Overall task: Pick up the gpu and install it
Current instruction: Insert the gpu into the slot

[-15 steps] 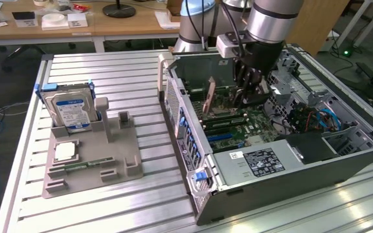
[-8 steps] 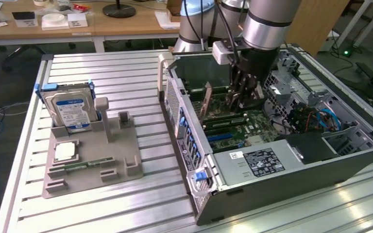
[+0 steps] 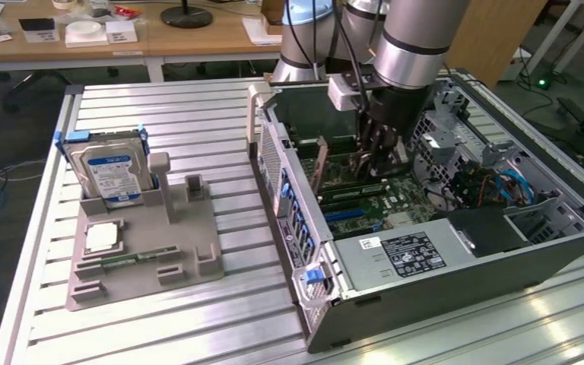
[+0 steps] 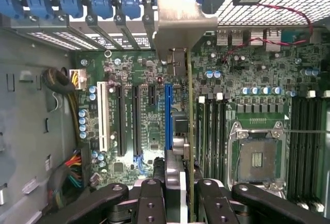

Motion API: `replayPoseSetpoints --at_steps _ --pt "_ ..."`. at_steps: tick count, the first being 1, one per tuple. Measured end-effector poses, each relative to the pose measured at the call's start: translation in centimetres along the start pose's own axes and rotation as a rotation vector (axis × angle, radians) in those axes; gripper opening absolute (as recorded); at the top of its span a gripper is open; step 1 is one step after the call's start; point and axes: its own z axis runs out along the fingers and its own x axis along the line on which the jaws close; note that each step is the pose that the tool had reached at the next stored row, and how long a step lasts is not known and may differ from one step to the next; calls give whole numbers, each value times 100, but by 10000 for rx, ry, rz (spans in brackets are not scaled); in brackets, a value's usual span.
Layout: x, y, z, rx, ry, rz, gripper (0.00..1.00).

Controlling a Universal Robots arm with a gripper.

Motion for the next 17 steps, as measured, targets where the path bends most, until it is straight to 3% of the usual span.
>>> replayPoseSetpoints --at_steps 17 --pt "48 79 234 -1 0 -1 29"
